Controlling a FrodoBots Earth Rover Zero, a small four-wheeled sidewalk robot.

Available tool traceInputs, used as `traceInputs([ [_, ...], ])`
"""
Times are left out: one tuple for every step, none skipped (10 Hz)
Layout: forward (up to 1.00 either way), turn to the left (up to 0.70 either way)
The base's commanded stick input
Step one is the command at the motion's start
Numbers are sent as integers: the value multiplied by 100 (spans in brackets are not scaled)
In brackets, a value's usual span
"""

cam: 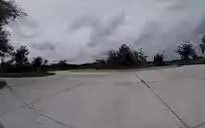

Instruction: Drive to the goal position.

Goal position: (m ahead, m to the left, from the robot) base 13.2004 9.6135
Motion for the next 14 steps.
traceInputs([
  [85,0],
  [85,0],
  [85,0],
  [85,0],
  [85,0],
  [85,0],
  [85,0],
  [85,0],
  [85,0],
  [85,0],
  [85,0],
  [85,0],
  [85,0],
  [85,0],
])
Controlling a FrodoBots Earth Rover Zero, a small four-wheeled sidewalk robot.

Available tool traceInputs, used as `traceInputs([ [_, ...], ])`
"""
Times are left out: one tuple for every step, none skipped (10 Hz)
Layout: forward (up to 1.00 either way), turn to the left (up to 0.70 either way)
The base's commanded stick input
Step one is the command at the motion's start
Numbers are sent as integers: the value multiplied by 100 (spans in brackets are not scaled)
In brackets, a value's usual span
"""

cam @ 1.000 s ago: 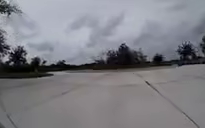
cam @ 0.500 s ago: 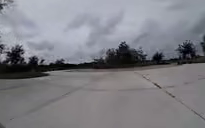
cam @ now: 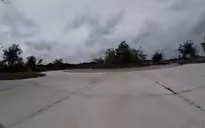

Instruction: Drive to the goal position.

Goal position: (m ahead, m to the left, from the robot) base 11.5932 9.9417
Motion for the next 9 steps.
traceInputs([
  [85,0],
  [85,0],
  [85,0],
  [85,0],
  [85,0],
  [85,0],
  [85,0],
  [85,0],
  [85,0],
])
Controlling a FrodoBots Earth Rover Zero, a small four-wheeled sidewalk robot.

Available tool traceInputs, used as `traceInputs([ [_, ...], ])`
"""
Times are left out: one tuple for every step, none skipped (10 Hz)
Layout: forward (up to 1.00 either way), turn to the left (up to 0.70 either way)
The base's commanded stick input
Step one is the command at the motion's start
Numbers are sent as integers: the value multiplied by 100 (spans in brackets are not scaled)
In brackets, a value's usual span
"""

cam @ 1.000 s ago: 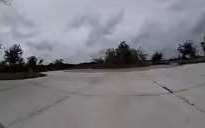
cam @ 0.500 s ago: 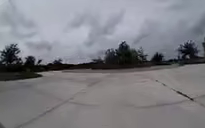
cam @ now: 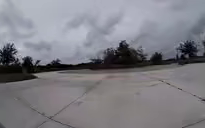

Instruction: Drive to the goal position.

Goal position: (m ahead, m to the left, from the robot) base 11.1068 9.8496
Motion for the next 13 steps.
traceInputs([
  [85,0],
  [85,0],
  [85,0],
  [85,0],
  [85,0],
  [85,0],
  [85,34],
  [85,34],
  [85,34],
  [85,34],
  [85,34],
  [85,34],
  [85,34],
])
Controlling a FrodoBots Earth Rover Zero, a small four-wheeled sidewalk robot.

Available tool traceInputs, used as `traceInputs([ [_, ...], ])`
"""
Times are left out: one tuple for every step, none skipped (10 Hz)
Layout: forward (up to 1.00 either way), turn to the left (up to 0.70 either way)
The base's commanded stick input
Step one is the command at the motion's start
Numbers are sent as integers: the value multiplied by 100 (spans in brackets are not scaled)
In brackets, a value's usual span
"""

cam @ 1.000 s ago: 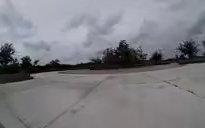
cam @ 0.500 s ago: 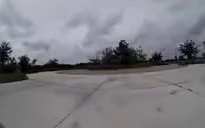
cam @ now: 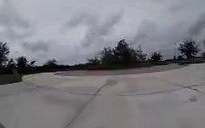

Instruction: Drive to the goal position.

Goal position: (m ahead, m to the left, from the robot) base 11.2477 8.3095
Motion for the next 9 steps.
traceInputs([
  [85,34],
  [85,34],
  [85,34],
  [85,1],
  [85,0],
  [85,0],
  [85,0],
  [85,0],
  [85,0],
])
